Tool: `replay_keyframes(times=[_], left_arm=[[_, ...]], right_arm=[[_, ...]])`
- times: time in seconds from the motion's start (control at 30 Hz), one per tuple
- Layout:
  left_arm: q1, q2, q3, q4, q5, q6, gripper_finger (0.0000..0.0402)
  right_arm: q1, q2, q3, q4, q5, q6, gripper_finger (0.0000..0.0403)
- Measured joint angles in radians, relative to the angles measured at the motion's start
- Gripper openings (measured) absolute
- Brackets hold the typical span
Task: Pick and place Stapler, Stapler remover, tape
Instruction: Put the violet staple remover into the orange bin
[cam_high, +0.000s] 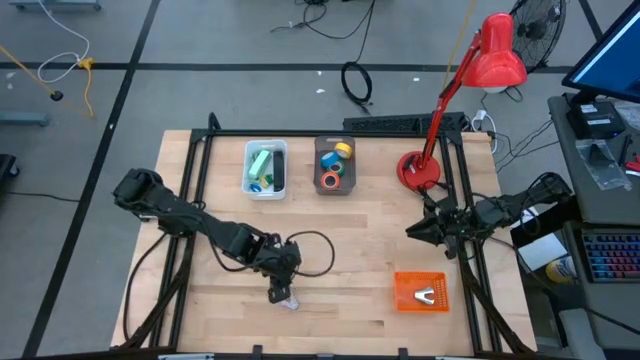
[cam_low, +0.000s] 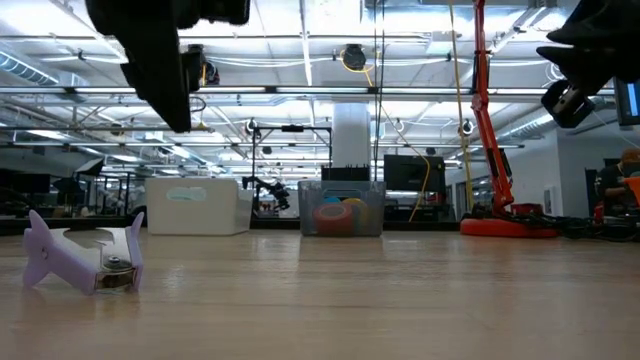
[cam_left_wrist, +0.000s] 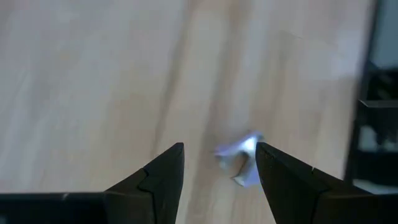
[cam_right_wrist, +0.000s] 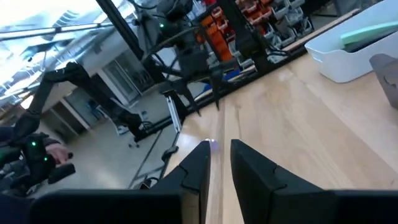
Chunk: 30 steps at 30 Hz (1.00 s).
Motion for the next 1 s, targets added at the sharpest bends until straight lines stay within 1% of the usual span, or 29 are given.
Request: replay_keyframes(times=[0.13,0.23,0.4,0.57,0.63,0.77,0.9,1.0], left_arm=[[-0.022,0.02,-0.001,0.025,0.057,0.148,0.02],[-0.035,0.054,0.007,0.044,0.093,0.23,0.02],[-0.065,0.146,0.051,0.039,0.089,0.347,0.02],[-0.068,0.24,0.105,0.012,0.057,0.383,0.02],[-0.063,0.26,0.12,-0.011,0.051,0.386,0.02],[-0.052,0.265,0.129,-0.033,0.047,0.391,0.02],[-0.049,0.263,0.129,-0.037,0.02,0.443,0.0198],[-0.049,0.269,0.129,-0.035,0.02,0.491,0.0182]], right_arm=[[0.0,-0.034,-0.007,0.003,0.002,-0.001,0.0054],[0.0,-0.043,-0.009,-0.001,0.002,-0.001,0.0054],[0.0,-0.044,-0.009,-0.001,0.003,0.008,0.0054],[0.0,-0.043,-0.009,-0.006,0.003,0.027,0.0054],[0.0,-0.044,-0.009,-0.008,0.003,0.027,0.0054],[0.0,-0.045,-0.009,-0.008,0.0,0.032,0.0054],[0.0,-0.045,-0.009,-0.009,0.0,0.038,0.0054],[0.0,-0.045,-0.009,-0.009,0.0,0.038,0.0054]])
